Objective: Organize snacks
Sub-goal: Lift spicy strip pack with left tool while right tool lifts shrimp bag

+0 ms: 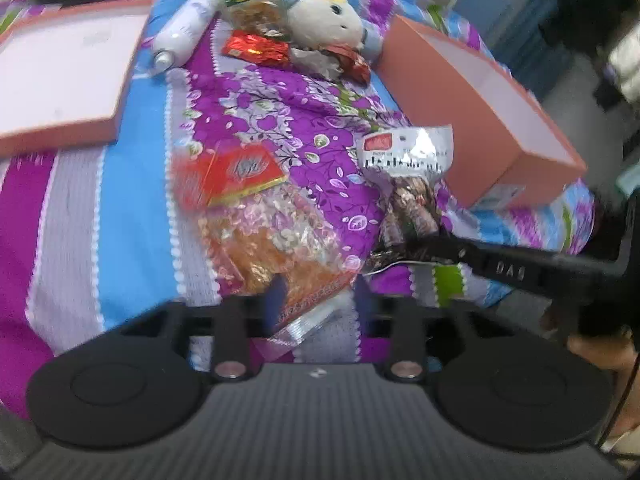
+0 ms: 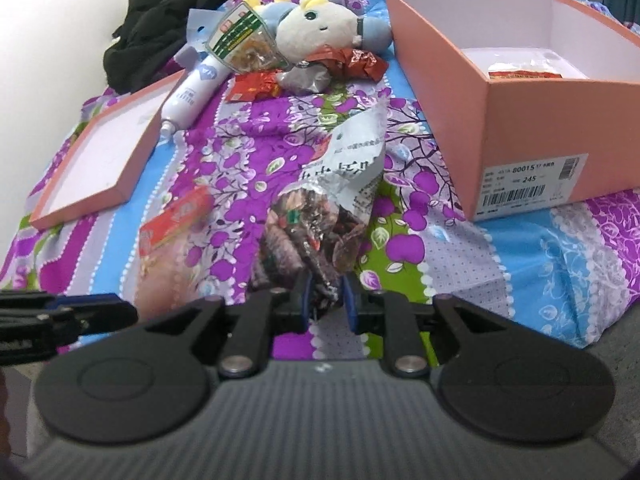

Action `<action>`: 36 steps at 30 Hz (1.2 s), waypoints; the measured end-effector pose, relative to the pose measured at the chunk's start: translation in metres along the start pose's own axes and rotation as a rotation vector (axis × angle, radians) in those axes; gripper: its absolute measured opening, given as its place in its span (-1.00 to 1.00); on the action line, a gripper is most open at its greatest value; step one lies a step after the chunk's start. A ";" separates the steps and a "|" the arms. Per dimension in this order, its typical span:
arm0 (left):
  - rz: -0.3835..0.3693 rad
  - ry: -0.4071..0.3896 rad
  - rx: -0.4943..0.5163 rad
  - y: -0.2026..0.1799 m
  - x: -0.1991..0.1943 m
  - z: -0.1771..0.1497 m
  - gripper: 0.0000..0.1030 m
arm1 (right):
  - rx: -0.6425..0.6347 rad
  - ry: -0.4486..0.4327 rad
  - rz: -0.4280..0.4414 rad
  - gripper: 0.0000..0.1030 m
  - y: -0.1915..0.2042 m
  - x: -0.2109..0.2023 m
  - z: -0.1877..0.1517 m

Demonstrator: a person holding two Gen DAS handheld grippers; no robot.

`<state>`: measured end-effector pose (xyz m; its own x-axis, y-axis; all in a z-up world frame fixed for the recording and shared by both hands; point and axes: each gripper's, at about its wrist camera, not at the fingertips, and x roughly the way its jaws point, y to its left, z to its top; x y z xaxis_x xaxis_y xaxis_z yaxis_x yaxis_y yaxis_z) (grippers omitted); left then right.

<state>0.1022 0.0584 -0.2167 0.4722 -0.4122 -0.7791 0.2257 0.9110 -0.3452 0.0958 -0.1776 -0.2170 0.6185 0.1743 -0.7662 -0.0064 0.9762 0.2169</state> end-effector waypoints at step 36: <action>0.221 0.075 -0.188 0.012 0.064 0.010 0.55 | -0.137 -0.058 -0.060 -0.25 -0.004 0.027 -0.016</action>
<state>0.1440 0.0426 -0.2658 0.4263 -0.2079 -0.8804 -0.0408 0.9678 -0.2483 0.0999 -0.1744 -0.2477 0.6654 0.1115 -0.7381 -0.0731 0.9938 0.0842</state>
